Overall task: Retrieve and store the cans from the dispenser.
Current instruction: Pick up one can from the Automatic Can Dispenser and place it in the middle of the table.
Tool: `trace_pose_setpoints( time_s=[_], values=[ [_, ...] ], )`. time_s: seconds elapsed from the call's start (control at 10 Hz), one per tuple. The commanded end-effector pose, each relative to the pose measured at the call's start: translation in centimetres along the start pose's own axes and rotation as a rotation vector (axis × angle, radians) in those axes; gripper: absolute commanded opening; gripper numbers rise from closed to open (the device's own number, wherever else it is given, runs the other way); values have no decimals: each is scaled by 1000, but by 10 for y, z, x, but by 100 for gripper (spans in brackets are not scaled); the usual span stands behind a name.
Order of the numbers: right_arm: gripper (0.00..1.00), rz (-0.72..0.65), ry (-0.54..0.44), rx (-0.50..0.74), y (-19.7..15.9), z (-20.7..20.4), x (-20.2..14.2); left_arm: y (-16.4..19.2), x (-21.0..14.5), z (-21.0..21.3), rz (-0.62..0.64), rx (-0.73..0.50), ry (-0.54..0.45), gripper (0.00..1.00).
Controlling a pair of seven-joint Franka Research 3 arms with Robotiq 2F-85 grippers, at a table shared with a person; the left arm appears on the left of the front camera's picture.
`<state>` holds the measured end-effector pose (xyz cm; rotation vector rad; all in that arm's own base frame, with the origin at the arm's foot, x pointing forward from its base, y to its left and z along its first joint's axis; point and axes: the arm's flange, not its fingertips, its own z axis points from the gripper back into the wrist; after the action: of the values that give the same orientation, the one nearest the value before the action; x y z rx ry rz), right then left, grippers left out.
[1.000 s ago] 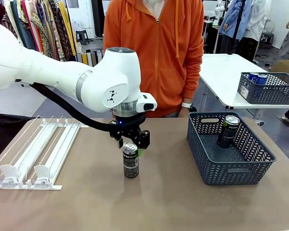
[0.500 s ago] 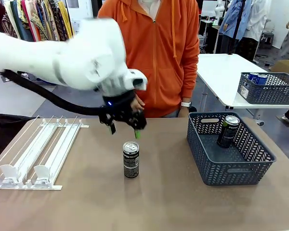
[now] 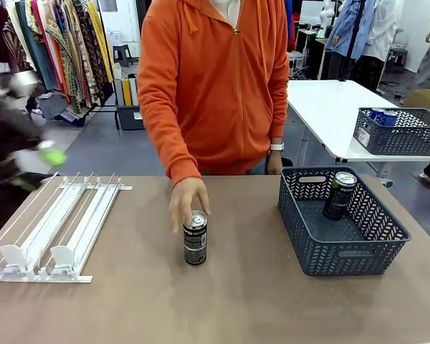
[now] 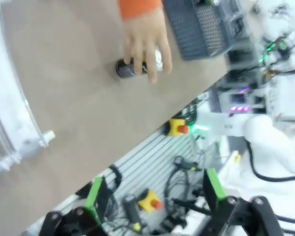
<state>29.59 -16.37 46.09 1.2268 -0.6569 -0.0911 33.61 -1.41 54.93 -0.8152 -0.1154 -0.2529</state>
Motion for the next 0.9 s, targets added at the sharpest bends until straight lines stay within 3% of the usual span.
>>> trace_pose_setpoints(
  time_s=[0.0, 0.2, 0.3, 0.4, 0.8],
  values=[
    [100, 13, -26, 22, 2, -3, 3, 67, -33, 7, 54, -217, -128, 100],
    [100, 13, -26, 22, 2, -3, 3, 109, -52, 9, 126, -330, -168, 100],
    [100, 13, -26, 22, 2, -3, 3, 110, -54, 10, 191, -256, -134, 100],
    [100, 13, -26, 22, 2, -3, 3, 107, -66, 19, 119, -273, -169, 100],
    [100, 13, -26, 22, 2, -3, 3, 107, -66, 19, 119, -273, -169, 100]
  ],
)
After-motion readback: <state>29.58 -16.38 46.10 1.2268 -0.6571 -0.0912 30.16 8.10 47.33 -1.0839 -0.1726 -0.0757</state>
